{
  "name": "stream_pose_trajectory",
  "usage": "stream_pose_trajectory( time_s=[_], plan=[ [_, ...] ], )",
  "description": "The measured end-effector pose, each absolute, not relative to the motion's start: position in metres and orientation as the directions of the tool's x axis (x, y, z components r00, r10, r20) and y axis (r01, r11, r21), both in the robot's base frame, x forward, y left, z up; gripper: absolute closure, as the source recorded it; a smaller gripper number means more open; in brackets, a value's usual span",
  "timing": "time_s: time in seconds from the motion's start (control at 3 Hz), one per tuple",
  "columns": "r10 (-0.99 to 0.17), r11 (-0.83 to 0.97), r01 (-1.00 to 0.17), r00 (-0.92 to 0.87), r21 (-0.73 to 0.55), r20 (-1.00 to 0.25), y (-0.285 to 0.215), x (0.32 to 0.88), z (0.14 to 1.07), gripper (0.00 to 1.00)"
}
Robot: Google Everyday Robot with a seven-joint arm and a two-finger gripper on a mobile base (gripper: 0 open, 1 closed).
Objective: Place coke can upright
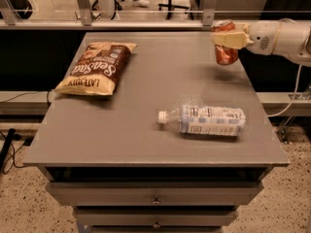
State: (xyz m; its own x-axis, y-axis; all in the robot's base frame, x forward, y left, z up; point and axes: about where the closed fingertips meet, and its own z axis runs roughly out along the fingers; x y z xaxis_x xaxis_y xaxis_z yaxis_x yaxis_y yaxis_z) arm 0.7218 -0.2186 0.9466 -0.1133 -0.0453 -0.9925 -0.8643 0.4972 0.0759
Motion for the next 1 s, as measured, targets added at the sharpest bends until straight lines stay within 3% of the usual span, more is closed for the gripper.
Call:
stream_pose_trajectory(
  time_s=[0.67, 1.0],
  plan=[
    [0.055, 0.421, -0.906, -0.021, 0.042, -0.998, -0.225, 0.710, 0.931, 1.00],
    [0.155, 0.342, -0.937, -0.021, 0.074, -0.988, -0.219, 0.704, 0.919, 0.74]
  ],
)
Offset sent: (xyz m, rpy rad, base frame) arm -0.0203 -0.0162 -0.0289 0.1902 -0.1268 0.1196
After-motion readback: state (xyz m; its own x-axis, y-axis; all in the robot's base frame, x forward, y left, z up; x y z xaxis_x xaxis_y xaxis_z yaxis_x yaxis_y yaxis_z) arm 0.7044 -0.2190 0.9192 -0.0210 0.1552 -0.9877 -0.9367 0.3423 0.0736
